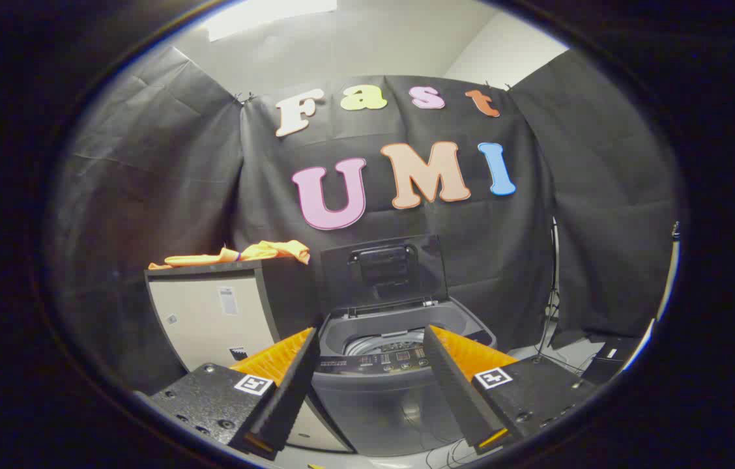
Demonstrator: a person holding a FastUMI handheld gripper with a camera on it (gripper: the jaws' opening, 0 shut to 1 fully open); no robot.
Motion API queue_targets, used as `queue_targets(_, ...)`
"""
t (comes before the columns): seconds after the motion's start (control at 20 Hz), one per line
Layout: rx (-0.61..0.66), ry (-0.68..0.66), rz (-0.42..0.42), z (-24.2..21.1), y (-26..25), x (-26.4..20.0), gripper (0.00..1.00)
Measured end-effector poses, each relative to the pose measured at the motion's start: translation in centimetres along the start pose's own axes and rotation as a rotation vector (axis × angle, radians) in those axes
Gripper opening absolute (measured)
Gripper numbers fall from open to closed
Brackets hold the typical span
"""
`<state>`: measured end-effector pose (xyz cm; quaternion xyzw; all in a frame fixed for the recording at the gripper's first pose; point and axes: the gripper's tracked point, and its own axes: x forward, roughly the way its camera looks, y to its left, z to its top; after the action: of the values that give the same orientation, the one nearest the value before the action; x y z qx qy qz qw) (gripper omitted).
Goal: Put the clothes into the washing machine and then close the washing machine lid.
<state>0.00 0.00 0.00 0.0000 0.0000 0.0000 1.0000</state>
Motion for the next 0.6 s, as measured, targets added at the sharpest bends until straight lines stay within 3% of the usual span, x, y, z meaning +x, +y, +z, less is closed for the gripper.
queue_targets(0.6, 0.012, 0.026, 0.015, -0.4, 2.5, 1.5, 0.97)
